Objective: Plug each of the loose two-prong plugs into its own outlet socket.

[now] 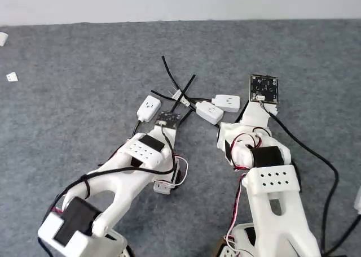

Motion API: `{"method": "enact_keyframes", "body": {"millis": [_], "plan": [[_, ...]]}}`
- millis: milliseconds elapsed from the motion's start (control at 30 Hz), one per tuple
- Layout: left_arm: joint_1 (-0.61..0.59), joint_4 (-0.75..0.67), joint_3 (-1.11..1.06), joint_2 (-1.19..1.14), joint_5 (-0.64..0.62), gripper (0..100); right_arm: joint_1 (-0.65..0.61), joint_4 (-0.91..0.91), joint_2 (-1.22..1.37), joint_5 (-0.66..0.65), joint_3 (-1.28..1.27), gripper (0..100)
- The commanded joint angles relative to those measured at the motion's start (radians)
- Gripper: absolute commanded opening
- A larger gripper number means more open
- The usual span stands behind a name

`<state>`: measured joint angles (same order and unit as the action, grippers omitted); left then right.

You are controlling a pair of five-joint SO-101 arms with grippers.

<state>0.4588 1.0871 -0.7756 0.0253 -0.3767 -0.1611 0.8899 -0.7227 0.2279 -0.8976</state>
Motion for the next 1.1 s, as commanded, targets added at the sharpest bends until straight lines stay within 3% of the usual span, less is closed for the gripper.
{"method": "enact_keyframes", "body": {"millis": [0, 367, 633, 867, 1067], "plan": [[0.003, 0.002, 0.082, -0.040, 0.040, 0, 0.004, -0.008, -0.042, -0.015, 0.054, 0.8], [0.002, 0.034, 0.349, -0.233, -0.195, 1, 0.065, 0.042, -0.044, -0.046, 0.106, 0.8], [-0.005, 0.255, 0.705, -0.476, -0.218, 1, 0.059, 0.041, -0.044, -0.048, 0.106, 0.9], [0.021, 0.307, 0.641, -0.186, -0.173, 1, 0.059, 0.036, -0.044, -0.049, 0.106, 1.0], [0.046, 0.245, 0.478, 0.000, -0.084, 1, 0.059, 0.036, -0.044, -0.049, 0.106, 1.0]]}}
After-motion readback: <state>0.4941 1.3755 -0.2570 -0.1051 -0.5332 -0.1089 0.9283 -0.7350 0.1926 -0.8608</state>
